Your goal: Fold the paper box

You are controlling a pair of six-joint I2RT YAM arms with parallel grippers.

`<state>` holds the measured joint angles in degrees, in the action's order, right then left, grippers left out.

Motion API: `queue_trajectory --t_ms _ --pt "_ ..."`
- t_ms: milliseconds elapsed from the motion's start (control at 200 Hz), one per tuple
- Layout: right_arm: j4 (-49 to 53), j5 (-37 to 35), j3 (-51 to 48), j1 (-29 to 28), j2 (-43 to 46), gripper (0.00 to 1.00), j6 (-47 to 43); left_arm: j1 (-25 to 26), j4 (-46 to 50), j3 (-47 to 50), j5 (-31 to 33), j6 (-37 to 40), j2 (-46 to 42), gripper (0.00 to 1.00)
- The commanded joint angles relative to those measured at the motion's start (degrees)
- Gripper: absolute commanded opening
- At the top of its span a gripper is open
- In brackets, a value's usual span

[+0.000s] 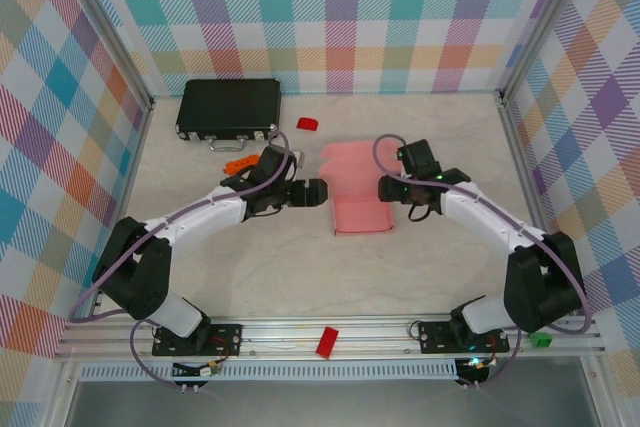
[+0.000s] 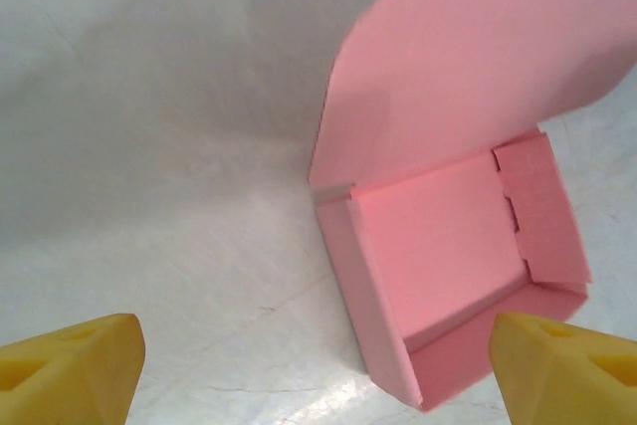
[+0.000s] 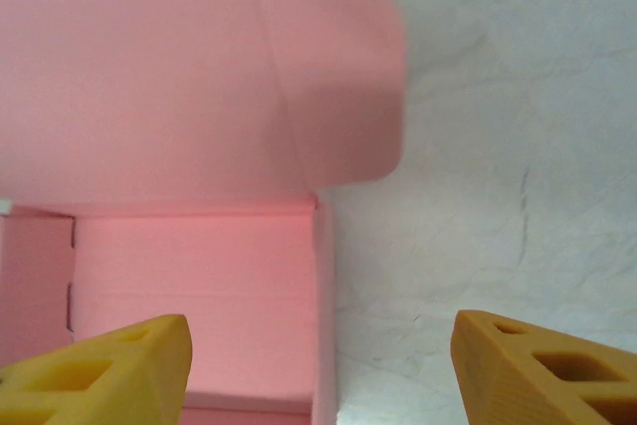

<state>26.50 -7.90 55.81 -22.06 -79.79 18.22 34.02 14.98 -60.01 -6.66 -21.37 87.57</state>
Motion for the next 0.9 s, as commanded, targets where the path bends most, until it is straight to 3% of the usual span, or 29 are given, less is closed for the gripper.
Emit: queue_trajectory --t_ms 0,160,415,565,895 --pt "-2.39 6.86 -0.81 5.23 1.96 0.68 -5.51 -0.94 9.27 -5.65 4.10 7.05 0.81 0.88" --pt "-1.38 16.51 3.03 11.82 -0.24 0.65 -14.65 -3.04 14.82 -14.66 -0.19 13.73 5.77 0.85" --pt "1.12 24.84 9.66 14.54 -7.88 0.62 -26.22 -5.13 23.37 -26.99 -8.51 19.43 15.81 0.74" --pt "0.57 25.93 11.91 15.11 -11.24 0.62 -30.83 -6.50 22.58 -29.21 -11.88 20.08 18.75 0.73" --pt "2.21 37.20 16.57 17.08 -17.53 0.58 -37.88 -7.56 18.37 -30.38 -16.37 20.70 21.57 0.70"
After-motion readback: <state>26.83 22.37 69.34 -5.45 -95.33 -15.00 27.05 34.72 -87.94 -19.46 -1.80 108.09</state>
